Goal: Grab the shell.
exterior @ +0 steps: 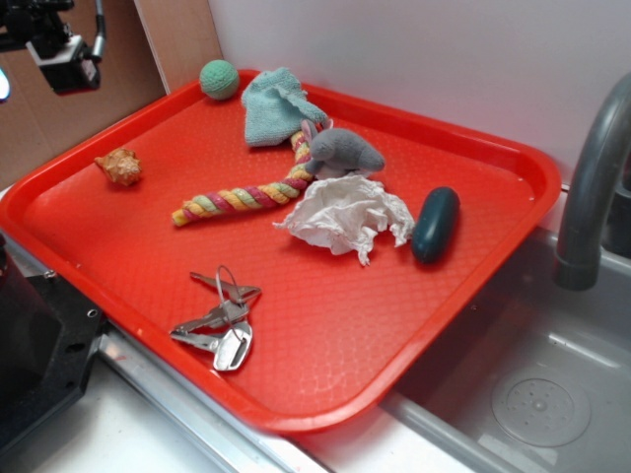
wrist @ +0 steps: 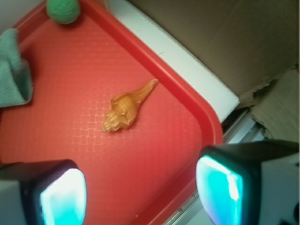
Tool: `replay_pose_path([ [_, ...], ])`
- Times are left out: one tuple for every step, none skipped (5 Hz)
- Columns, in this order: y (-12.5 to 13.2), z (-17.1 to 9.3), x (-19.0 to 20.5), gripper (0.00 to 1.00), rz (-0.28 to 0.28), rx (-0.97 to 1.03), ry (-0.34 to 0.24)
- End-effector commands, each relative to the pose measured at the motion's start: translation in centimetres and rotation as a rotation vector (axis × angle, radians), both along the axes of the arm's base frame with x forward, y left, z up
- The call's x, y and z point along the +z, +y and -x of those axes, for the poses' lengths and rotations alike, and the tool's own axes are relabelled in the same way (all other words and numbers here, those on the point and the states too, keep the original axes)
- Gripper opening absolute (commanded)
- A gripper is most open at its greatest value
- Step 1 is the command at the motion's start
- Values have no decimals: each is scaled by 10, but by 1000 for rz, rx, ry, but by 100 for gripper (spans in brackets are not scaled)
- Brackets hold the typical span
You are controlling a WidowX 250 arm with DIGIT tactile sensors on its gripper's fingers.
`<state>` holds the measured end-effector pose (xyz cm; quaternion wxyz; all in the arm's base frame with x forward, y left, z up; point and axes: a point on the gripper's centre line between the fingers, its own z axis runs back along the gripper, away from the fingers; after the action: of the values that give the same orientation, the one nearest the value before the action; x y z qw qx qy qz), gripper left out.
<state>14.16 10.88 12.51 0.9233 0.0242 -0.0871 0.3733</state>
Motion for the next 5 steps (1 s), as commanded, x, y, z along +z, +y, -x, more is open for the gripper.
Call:
replay_pose_path([
  [6,4,6,100,-23,9,-14],
  [14,-23,-35,100,-56,196,-32],
  [13,-47,-62,100,-47,330,-84],
  [11,-57,-82,100,-46,363,-76],
  [5,-55,-97,100,-53,352,-23],
])
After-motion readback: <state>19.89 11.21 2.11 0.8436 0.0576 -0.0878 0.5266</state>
